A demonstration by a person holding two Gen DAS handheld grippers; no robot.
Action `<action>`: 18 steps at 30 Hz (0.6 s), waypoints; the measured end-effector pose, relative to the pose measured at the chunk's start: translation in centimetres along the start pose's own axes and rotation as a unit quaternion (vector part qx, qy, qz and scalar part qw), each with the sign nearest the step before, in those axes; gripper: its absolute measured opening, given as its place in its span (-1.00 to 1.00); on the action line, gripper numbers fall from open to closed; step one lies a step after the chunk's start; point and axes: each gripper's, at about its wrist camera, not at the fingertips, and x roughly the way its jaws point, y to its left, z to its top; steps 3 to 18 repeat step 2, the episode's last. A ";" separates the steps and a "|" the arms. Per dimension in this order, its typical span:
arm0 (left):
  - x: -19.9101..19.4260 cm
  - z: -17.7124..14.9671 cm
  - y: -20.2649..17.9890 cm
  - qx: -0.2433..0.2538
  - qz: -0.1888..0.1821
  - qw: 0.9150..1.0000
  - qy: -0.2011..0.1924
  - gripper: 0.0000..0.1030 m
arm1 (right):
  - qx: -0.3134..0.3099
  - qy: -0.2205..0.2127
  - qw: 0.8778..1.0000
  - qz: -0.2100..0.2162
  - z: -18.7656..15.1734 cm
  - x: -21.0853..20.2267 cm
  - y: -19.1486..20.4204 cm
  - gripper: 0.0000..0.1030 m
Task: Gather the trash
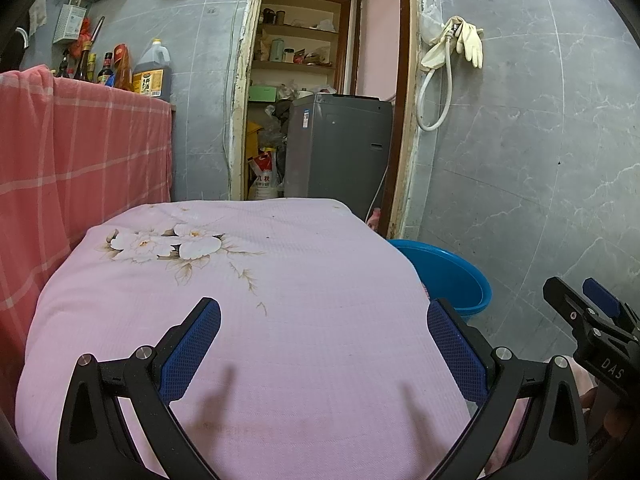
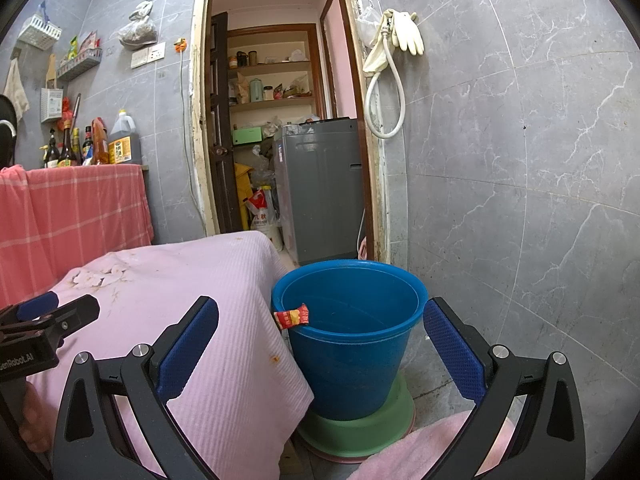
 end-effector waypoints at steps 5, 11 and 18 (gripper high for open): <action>0.0 0.0 0.0 0.000 -0.001 1.000 0.001 0.97 | 0.000 0.000 1.000 0.000 0.0 0.0 0.0 1.00; 0.0 0.0 0.0 0.000 -0.001 1.000 0.001 0.97 | 0.000 0.000 1.000 0.000 0.0 0.0 0.0 1.00; 0.0 0.0 0.0 0.000 -0.001 1.000 0.001 0.97 | 0.000 0.000 1.000 0.000 0.0 0.0 0.0 1.00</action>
